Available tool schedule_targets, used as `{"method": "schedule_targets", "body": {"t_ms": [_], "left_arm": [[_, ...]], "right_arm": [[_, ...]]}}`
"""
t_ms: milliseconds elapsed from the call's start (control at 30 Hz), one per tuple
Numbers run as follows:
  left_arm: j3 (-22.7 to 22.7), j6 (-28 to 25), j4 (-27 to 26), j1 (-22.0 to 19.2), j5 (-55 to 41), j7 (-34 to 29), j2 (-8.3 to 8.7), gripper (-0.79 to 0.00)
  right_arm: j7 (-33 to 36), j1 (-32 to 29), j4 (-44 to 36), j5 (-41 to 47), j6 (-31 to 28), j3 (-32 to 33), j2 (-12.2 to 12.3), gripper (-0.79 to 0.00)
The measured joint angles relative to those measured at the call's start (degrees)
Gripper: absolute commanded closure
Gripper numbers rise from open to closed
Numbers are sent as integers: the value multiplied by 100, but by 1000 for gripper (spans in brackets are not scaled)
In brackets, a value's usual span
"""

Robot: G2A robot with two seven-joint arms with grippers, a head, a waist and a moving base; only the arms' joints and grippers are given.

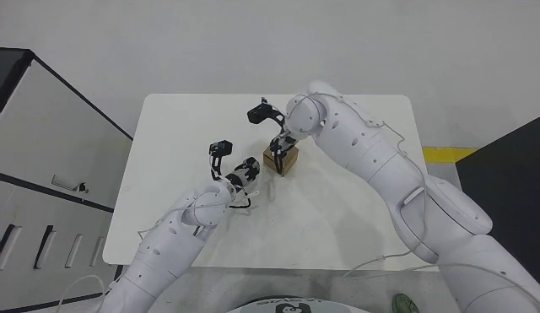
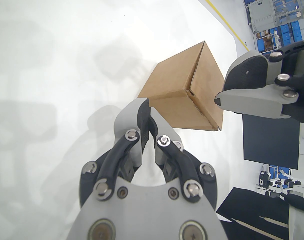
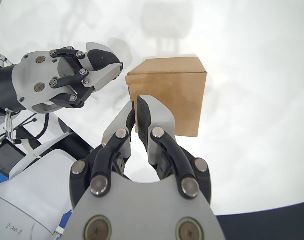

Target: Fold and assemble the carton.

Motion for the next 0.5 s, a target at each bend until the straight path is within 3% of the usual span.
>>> {"method": "schedule_targets", "body": {"t_ms": [500], "left_arm": [[0,0,0,0,0,0,0,0]], "right_arm": [[-69,-79,249,-49,9,-82,-97,0]]}}
